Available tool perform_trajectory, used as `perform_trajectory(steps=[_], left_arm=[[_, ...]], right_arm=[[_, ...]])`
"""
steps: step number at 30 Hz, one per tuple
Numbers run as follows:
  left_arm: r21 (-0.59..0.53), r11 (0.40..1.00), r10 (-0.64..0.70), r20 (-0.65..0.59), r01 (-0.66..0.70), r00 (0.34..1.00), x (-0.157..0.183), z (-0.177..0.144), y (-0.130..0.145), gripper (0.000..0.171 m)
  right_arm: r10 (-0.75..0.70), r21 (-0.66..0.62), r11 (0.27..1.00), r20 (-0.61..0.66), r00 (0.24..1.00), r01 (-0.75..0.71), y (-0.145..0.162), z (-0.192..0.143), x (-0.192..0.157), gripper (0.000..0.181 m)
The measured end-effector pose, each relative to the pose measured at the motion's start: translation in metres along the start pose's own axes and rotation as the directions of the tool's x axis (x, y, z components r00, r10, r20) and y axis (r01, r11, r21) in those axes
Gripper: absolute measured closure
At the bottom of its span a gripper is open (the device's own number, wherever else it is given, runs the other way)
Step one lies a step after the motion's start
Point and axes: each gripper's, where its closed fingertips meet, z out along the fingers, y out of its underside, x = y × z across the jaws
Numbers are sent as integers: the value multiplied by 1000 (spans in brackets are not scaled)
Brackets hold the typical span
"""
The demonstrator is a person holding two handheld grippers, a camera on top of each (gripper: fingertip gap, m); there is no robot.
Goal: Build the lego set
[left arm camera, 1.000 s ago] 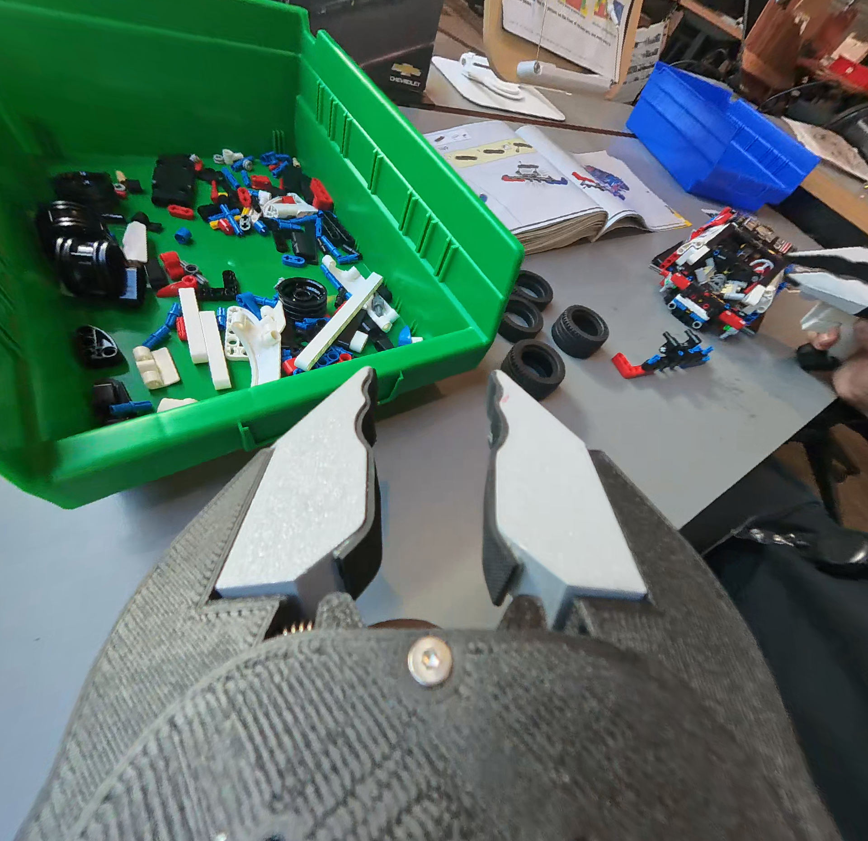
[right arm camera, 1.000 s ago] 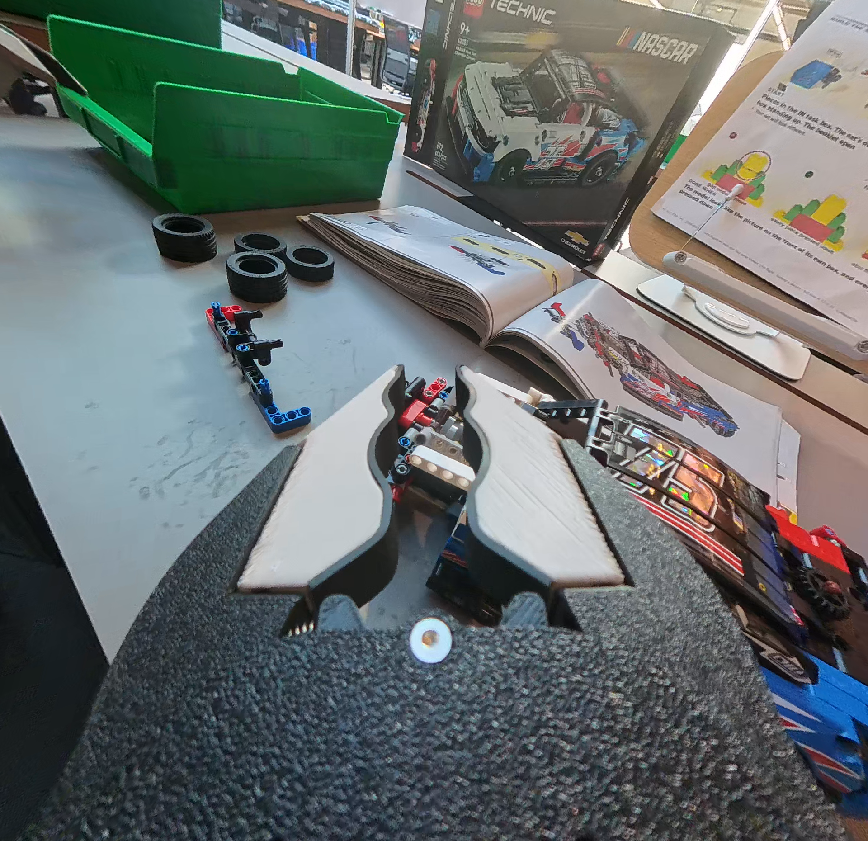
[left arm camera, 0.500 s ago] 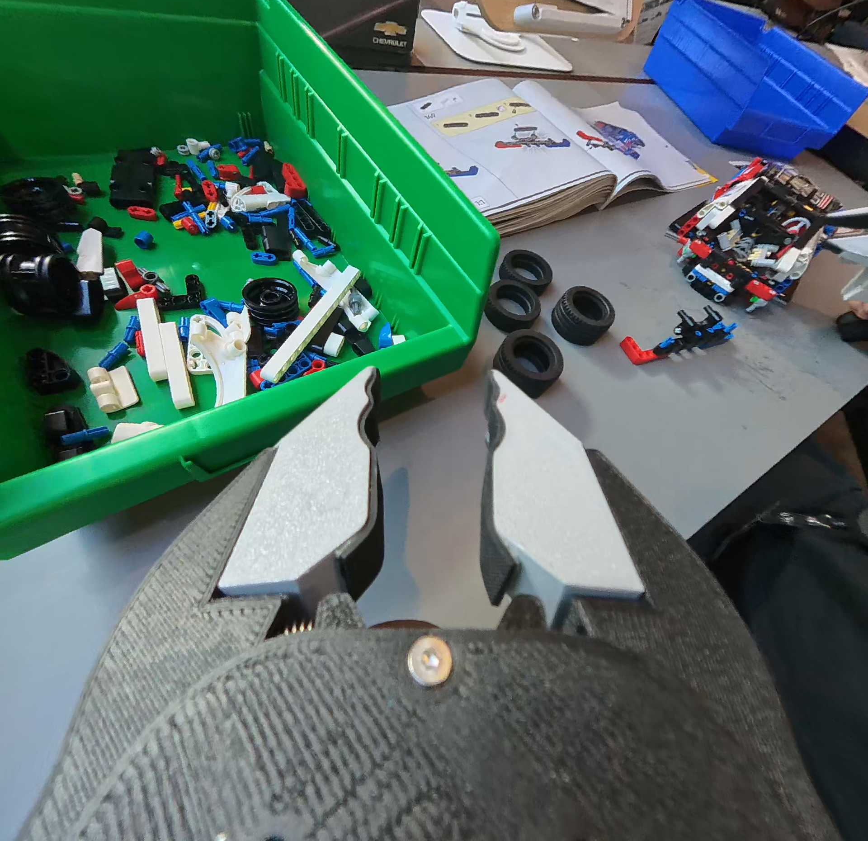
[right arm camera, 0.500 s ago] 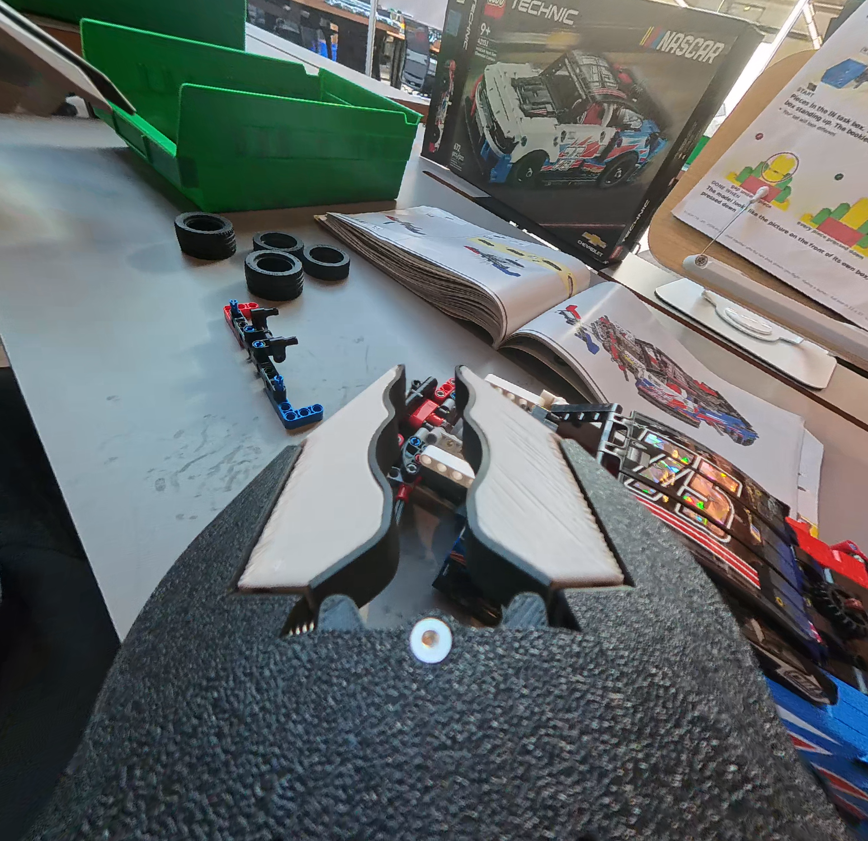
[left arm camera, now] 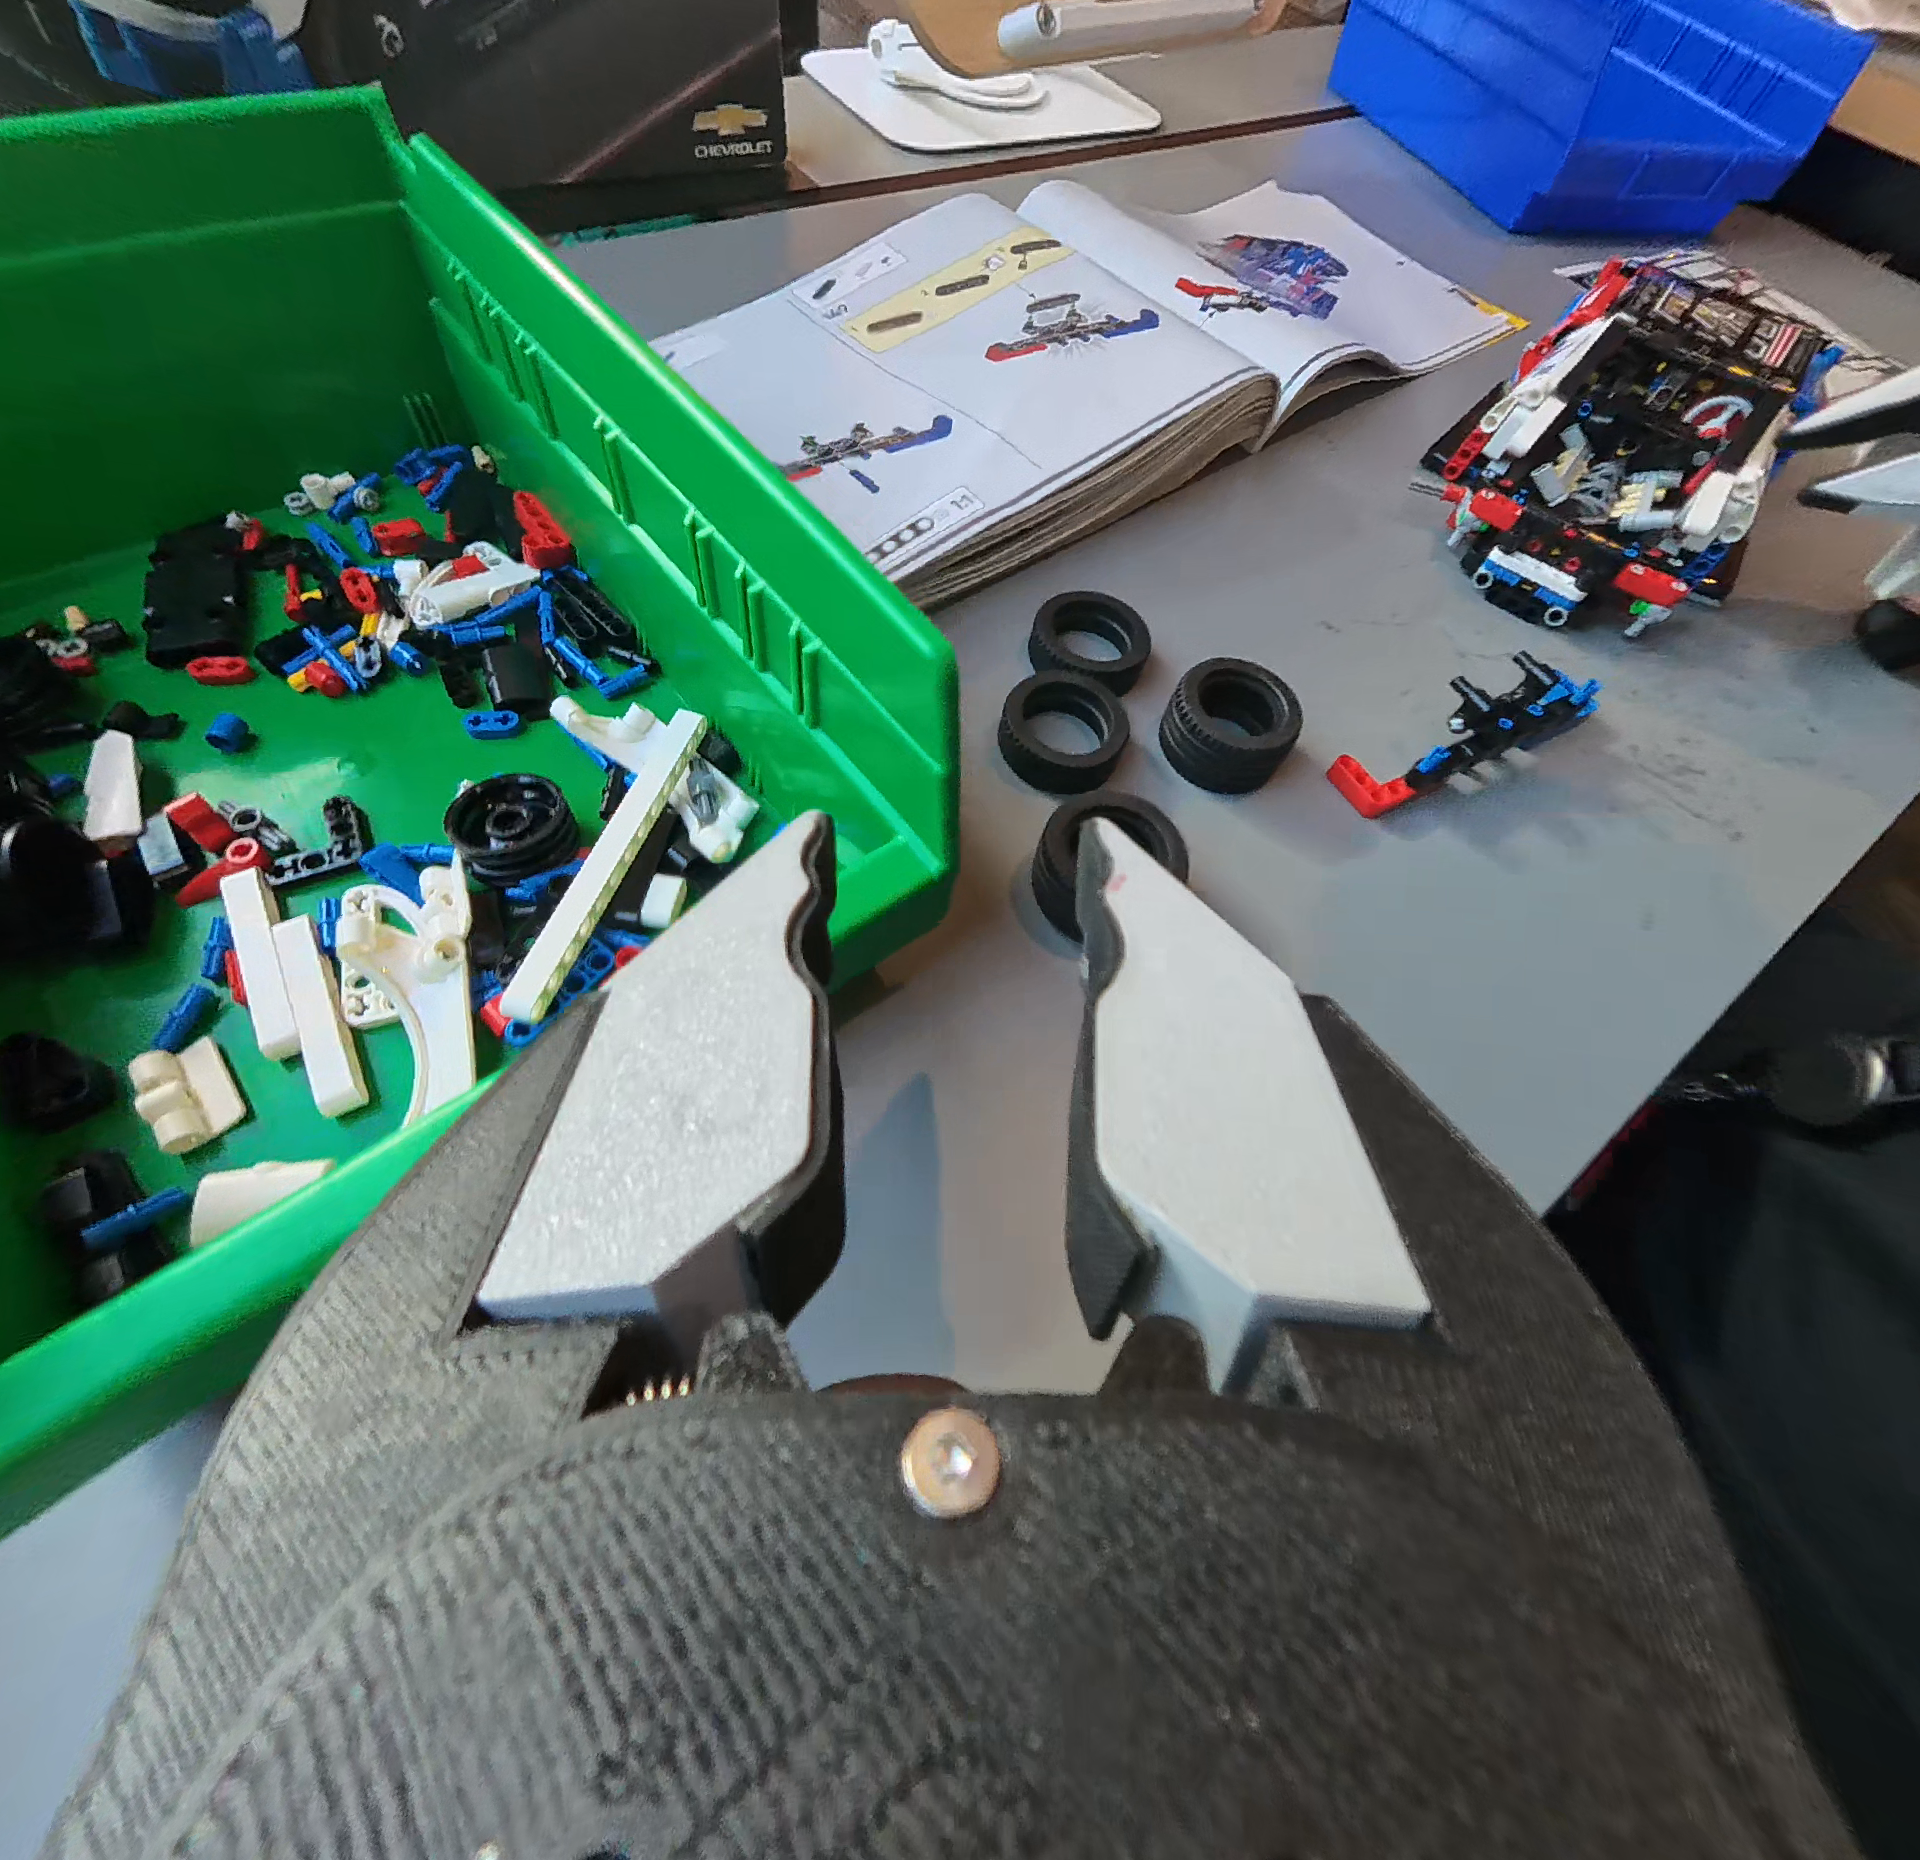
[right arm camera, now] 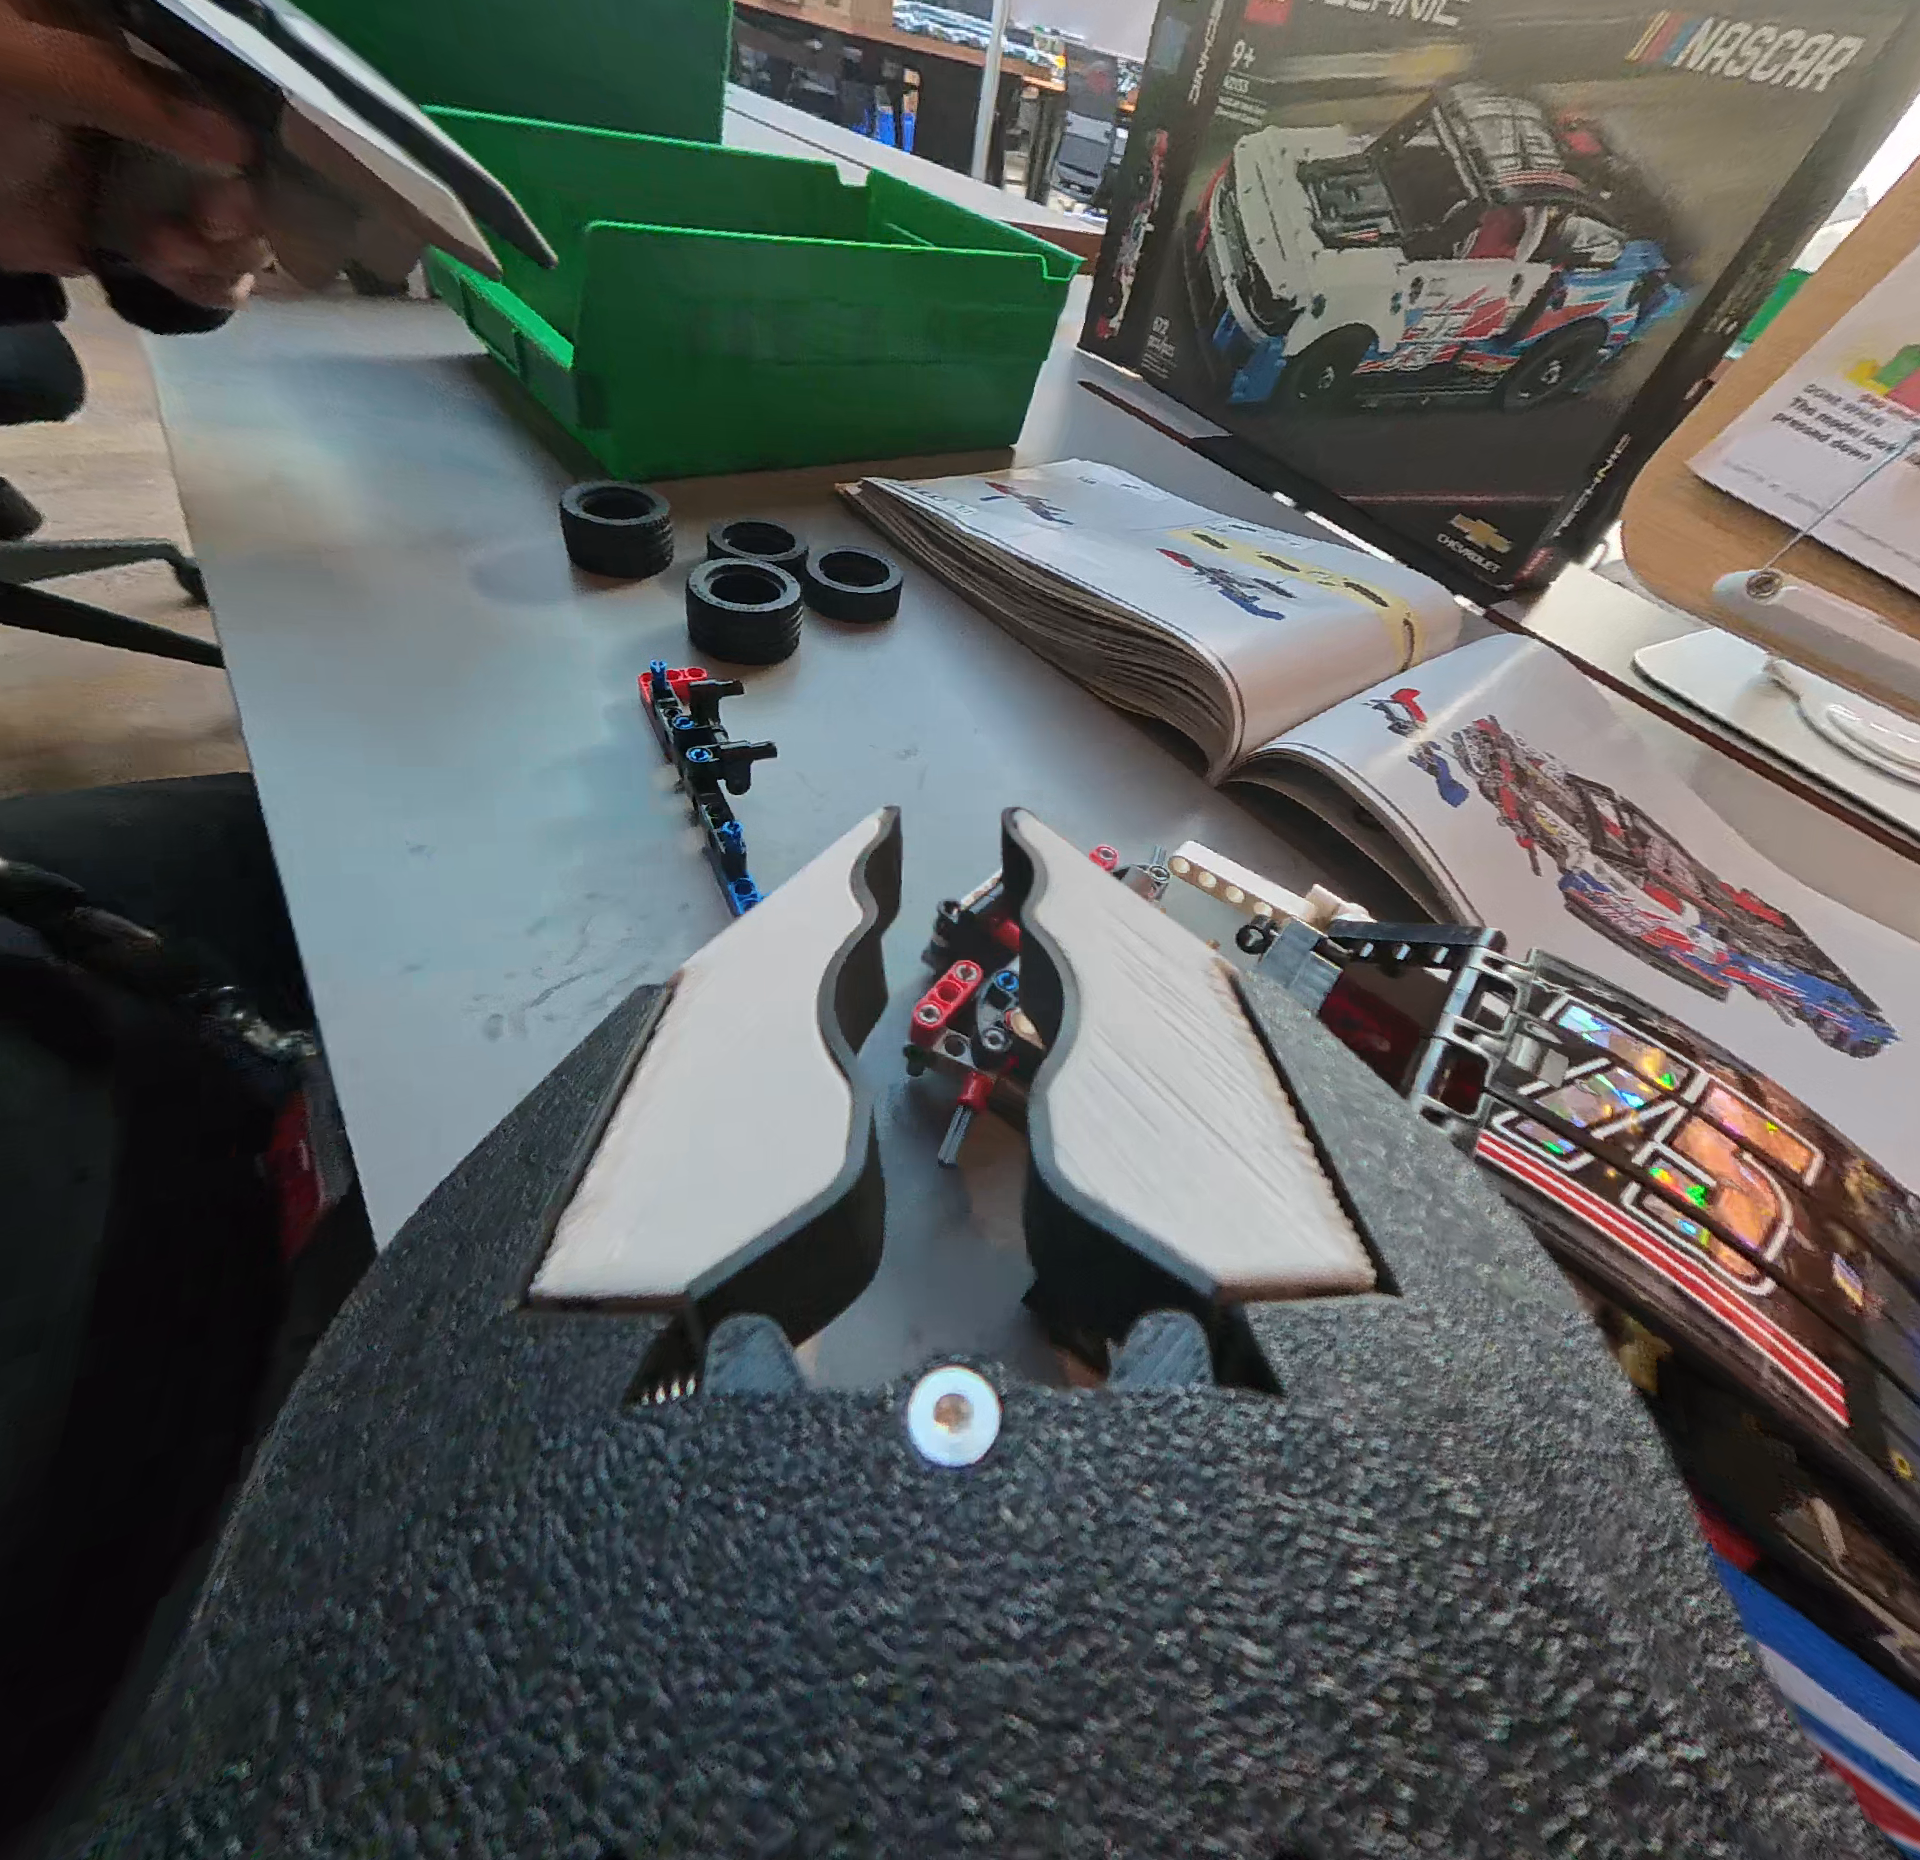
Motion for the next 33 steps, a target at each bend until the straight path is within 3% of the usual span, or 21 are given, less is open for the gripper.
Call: perform_trajectory(steps=[9,12,17,26,28,30,33], left_arm=[[-29,997,77,33,-76,996,9,33,-22,125],[-28,997,81,101,-78,992,2,26,-28,131],[21,1000,3,46,-4,999,1,28,-39,128],[72,996,54,3,-54,999,-1,29,-47,126],[70,995,64,26,-66,998,-11,23,-46,126],[40,997,59,134,-65,989,-37,13,-41,128],[-35,999,-14,194,21,981,-70,-2,-28,118]], right_arm=[[105,139,982,147,984,-125,-18,-8,2,163],[129,174,971,188,974,-163,-22,-12,3,164],[102,174,975,186,977,-135,-22,-11,0,165],[123,144,980,129,984,-141,-18,-6,7,164],[105,112,987,98,990,-115,-15,-2,7,164],[98,57,993,78,992,-102,-9,4,5,164],[109,24,994,63,992,-110,-7,11,2,164]])
